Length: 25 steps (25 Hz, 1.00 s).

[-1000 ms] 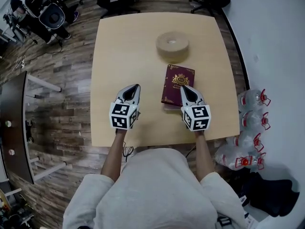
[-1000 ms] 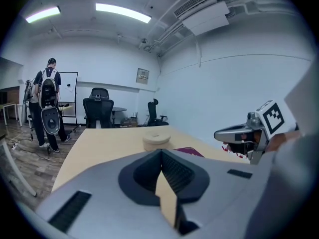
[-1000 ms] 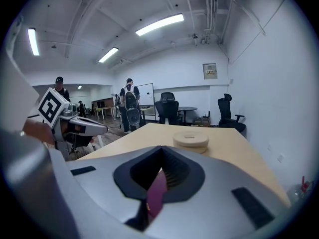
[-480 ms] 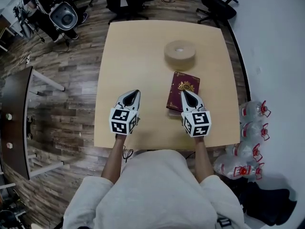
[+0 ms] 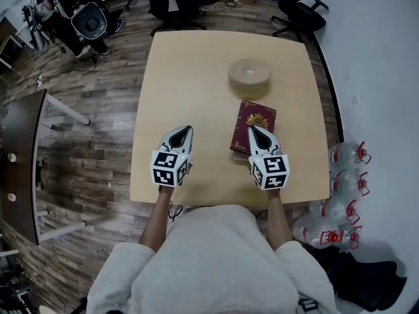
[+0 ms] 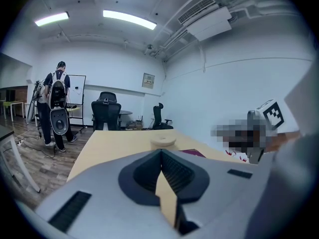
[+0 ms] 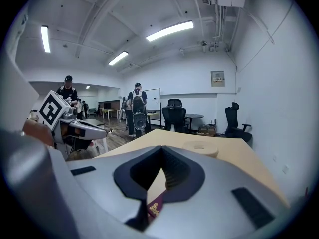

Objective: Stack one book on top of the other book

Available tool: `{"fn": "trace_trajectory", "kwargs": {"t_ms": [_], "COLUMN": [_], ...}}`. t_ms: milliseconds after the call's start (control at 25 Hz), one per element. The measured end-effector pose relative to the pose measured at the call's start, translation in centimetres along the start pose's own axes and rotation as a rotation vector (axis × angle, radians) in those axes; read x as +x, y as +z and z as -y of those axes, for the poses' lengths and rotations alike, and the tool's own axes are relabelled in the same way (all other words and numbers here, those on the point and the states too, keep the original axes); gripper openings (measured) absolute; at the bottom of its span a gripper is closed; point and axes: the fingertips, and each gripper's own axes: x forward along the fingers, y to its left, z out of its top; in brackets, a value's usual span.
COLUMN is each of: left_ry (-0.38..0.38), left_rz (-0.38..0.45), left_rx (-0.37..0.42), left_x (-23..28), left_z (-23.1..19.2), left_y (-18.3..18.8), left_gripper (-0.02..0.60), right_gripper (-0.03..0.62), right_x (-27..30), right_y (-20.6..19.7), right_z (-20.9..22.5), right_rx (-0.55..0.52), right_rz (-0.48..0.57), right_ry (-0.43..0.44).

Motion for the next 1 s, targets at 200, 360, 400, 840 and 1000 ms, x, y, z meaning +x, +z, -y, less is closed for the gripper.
{"fn": "trace_trajectory", "kwargs": {"t_ms": [200,360,400,840,1000], "left_ry": [-0.003,-0.007,-0.008,-0.015,-0.016], "left_rz": [-0.002,-0.002,-0.003,-0.009,-0.01], "left_rx": [0.003,0.005,0.005,0.01,0.01], "left_x": [-0.14,-0.09,-0.09,0.24,0.34], "left_z": [0.11,0.32,0.36,0.73,0.89], "left_y": [0.05,0.01,0.01,-0.06,-0.15], "left_gripper": [0.009,0.009,0.009,0.009,0.009], "right_gripper": [0.003,0.003,0.003,0.003,0.003], "right_x": [0.02,0.0,-0.01,0.03,0.05], "right_y": [0.08,0.02,0.04,-0.01,-0.13], "right_z": [-0.27,-0.37,-0.42,-0.7,-0.7], "right_rx": [-0.003,-0.002,-0.002,-0.007,-0.009], "right_rz": [0.002,0.004,0.004,0.002,-0.001], "right_ry": [0.001,0.005,0.005,0.017,0.019]}}
